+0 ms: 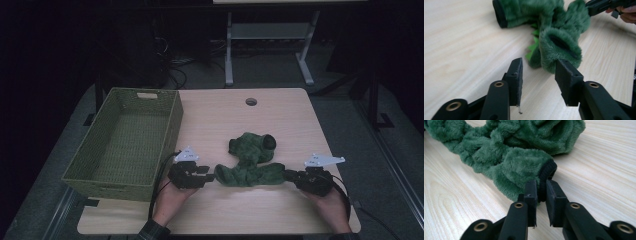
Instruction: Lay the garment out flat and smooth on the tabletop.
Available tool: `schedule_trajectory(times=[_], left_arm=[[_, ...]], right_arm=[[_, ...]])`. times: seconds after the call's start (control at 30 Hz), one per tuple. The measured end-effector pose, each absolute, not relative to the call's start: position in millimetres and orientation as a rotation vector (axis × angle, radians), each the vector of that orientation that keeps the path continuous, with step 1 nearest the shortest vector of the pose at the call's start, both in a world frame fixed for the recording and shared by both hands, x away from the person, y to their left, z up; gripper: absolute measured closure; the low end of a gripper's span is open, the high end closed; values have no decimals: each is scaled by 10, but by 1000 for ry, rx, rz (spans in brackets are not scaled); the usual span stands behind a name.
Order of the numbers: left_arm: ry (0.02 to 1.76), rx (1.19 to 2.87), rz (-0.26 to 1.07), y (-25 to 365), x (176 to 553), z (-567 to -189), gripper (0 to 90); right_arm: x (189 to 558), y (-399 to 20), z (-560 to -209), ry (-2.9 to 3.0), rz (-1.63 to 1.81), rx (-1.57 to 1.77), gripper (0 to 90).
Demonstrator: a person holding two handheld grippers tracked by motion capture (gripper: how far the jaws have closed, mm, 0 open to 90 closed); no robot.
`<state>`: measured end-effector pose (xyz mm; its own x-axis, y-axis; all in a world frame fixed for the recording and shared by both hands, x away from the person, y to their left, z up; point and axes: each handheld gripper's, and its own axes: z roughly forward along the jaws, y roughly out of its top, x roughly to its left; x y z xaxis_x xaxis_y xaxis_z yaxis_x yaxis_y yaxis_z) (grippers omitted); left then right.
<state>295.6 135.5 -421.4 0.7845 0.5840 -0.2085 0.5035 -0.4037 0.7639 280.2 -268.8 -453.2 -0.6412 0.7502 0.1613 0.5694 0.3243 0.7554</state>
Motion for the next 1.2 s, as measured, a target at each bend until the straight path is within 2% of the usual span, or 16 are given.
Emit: schedule_trajectory(times=[0.03,0.17,0.27,0.33,0.37,0.57,0.83,1.2], left_arm=[[800,2079,127,1360,2931,-4163,561],[771,2059,152,1372,2866,-4029,574],[735,2053,146,1319,2842,-3964,623],[712,2068,122,1239,2875,-4002,709],[708,2078,112,1215,2894,-4028,709],[697,2139,13,981,3088,-4373,838],[720,2214,-25,903,3180,-4636,867],[686,2256,-58,977,3008,-4633,874]], right_arm=[[2800,-2697,-4529,2361,1214,1195,712],[2784,-2714,-4507,2338,1209,1206,693],[2783,-2684,-4483,2344,1206,1166,762],[2784,-2664,-4482,2357,1205,1148,785],[2785,-2624,-4481,2374,1212,1132,812],[2850,-2411,-4544,2453,1151,1065,876],[2936,-2326,-4669,2522,1031,1089,898],[2633,-2410,-4655,2560,1021,1105,899]])
